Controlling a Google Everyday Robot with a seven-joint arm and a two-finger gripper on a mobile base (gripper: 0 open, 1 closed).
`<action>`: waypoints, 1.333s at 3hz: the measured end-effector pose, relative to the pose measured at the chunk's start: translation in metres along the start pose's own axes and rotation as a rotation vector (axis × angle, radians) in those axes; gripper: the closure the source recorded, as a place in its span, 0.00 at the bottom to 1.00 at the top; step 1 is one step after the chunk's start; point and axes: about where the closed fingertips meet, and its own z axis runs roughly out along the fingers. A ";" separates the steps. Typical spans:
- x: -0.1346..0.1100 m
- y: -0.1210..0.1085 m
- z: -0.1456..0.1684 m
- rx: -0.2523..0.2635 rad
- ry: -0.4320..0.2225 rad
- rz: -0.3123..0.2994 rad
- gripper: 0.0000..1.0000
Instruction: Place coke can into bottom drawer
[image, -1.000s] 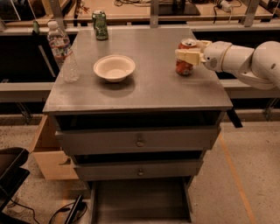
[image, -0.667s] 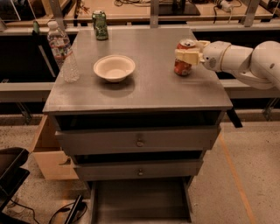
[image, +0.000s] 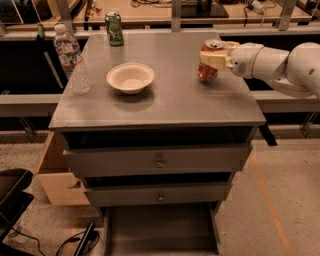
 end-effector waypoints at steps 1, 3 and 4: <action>-0.030 0.020 -0.031 -0.030 -0.022 -0.068 1.00; -0.023 0.074 -0.163 -0.096 -0.048 -0.099 1.00; 0.020 0.081 -0.237 -0.136 -0.012 -0.054 1.00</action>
Offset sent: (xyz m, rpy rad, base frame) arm -0.1878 -0.0804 0.0653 -0.0289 -0.1473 0.1122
